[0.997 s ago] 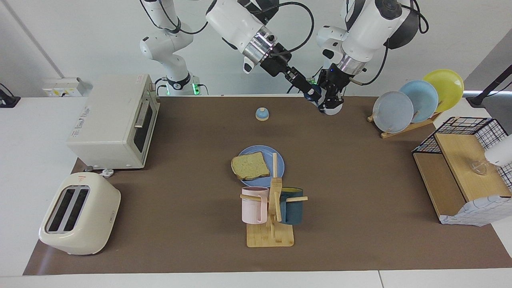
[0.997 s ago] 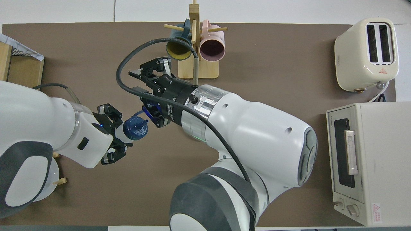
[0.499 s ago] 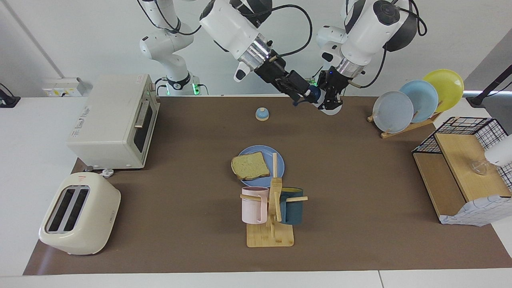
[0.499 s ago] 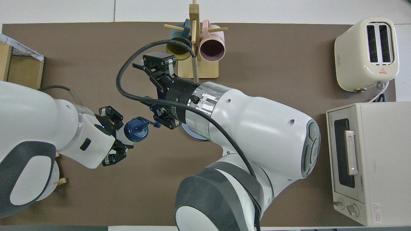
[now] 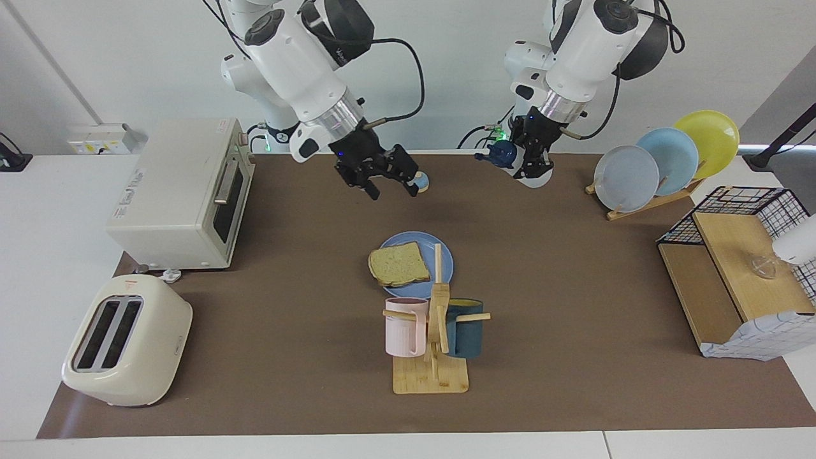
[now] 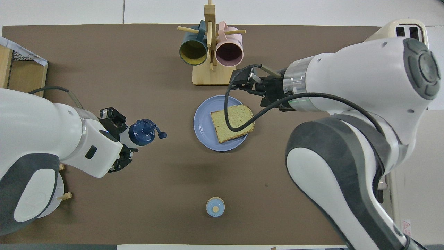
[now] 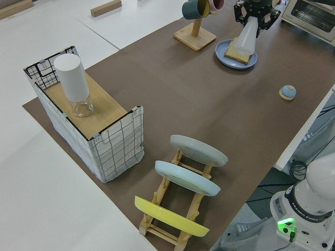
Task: Put bread on plate and add seasoning
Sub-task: 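Move the bottle over the plate while the right gripper withdraws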
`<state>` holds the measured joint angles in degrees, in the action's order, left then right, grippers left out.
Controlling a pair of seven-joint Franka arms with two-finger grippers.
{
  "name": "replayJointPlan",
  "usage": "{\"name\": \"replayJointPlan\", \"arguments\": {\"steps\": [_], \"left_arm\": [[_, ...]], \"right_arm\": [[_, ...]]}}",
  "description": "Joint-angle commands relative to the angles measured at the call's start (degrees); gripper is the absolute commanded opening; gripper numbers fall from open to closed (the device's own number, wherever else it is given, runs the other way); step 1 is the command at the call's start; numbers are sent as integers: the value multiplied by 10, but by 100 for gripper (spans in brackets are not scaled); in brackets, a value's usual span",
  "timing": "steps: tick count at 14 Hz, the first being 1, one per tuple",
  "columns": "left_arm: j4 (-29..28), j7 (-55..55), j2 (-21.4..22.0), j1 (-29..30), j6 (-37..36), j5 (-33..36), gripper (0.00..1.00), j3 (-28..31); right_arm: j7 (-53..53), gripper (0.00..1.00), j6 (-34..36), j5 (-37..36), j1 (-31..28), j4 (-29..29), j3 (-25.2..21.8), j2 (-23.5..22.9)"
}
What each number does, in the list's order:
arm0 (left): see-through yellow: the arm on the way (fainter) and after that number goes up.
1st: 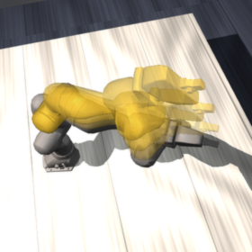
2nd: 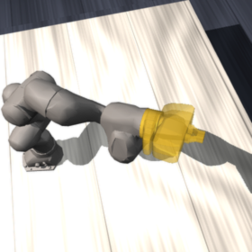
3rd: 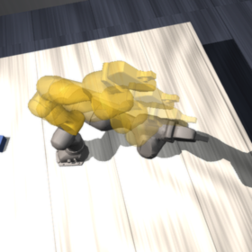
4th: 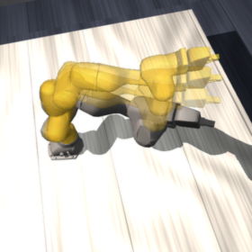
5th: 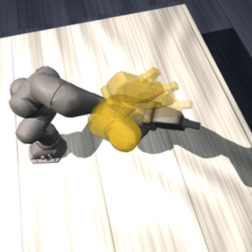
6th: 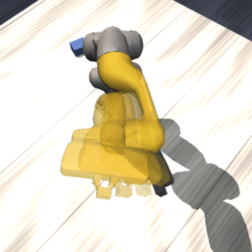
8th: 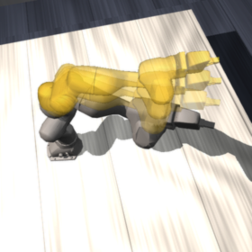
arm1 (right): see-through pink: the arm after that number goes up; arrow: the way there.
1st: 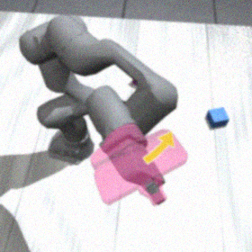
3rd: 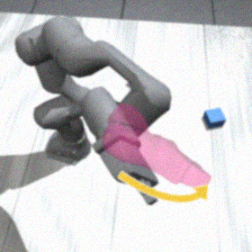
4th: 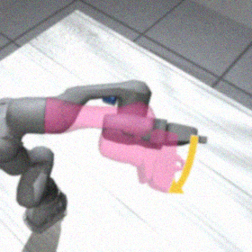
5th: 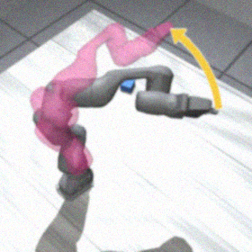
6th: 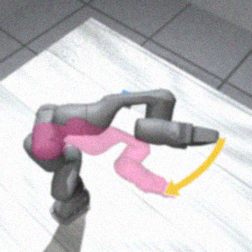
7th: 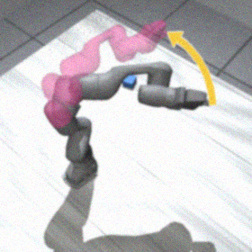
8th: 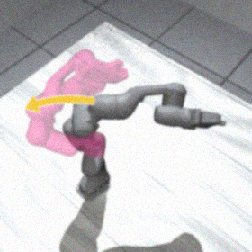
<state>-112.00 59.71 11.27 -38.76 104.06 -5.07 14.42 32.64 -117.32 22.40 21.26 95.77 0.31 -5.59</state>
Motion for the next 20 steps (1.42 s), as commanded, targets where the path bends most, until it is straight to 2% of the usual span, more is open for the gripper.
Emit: {"name": "replayJointPlan", "arguments": {"steps": [1,5,9,13,15,20], "left_arm": [[22,-32,-12,-12,12,50,0,-8],[38,-57,-22,-13,16,103,0,-18],[90,-76,-70,-14,6,133,0,-27],[101,-107,-92,-36,7,185,0,-28],[129,-127,-128,-52,-6,204,0,-28],[200,-190,-213,-99,-54,243,0,-26]], "right_arm": [[-104,100,66,-95,-45,6,7,14],[-158,100,189,-177,-87,-25,5,19],[-211,100,282,-232,-126,-26,4,46],[-248,100,311,-240,-147,-26,4,62],[-286,100,331,-241,-160,-25,2,65],[-291,100,331,-254,-177,-27,4,66]]}}
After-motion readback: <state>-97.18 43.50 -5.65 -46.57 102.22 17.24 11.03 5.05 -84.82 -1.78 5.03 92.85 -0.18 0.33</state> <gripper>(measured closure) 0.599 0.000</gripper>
